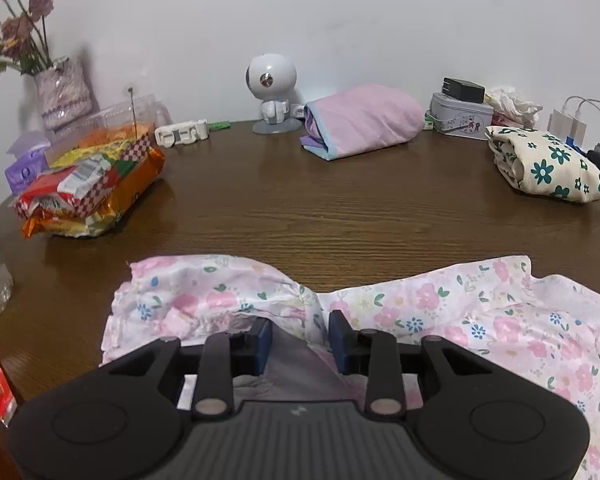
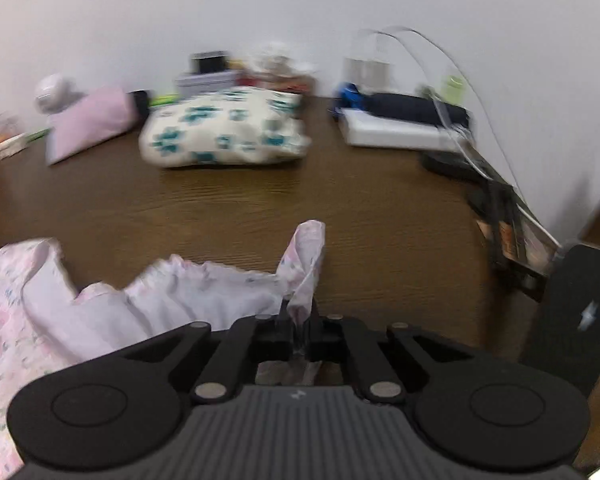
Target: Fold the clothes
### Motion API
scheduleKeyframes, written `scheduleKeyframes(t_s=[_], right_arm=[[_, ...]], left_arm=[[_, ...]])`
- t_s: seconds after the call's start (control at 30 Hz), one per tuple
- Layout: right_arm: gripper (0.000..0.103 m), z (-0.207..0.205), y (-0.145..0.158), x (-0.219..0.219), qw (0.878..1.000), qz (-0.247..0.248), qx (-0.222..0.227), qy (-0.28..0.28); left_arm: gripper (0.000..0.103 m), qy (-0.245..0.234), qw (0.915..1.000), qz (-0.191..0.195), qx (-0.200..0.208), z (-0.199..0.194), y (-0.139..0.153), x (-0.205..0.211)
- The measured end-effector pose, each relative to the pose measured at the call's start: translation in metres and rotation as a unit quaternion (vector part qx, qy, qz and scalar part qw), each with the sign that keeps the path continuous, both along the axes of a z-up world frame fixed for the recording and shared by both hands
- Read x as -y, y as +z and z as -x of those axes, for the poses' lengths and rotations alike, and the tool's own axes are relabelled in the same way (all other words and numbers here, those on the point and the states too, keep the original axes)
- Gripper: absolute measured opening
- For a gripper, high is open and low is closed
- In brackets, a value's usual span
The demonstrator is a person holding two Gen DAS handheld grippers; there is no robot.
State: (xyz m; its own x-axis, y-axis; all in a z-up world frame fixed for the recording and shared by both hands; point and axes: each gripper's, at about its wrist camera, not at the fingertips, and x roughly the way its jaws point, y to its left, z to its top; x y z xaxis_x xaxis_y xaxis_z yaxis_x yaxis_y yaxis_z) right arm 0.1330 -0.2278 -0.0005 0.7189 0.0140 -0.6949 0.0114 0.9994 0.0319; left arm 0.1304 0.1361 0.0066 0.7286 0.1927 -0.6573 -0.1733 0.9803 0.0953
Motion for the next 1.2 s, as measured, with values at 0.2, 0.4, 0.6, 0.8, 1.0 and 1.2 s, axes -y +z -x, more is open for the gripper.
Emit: scheduleKeyframes(t_s=[0.2,0.4,0.6,0.8,1.0,1.2], right_arm=[[0.042,0.055,0.043,0.000,0.997,0.025,0.066,0.044],[0.043,0.150,0.040,0.006,0.978,0.002,0.026,0.207],[0.021,0.181,0.003,0.003,0.974,0.043,0.021,0.220],[0.022,0.203,0.023,0.007,0.971,0.084,0.052,0.218],[0.032,0.237,0.044,-0.014,0.943,0.030,0.104,0.315],[0.055,0.276,0.029,-0.038,0.880,0.032,0.125,0.457]], left_arm=[[0.032,-0.029,0.9978,0.059,0.002,0.017,0.028,-0.004],[0.063,-0.148,0.9865,0.063,0.031,0.100,0.066,0.034],[0.063,-0.201,0.9762,0.070,-0.042,0.163,0.022,0.075],[0.063,-0.177,0.9809,0.062,-0.053,0.190,0.003,0.068],[0.066,-0.199,0.9755,0.095,0.003,0.231,0.034,0.029],[0.072,-0.298,0.9532,0.045,0.022,0.298,0.020,0.005]])
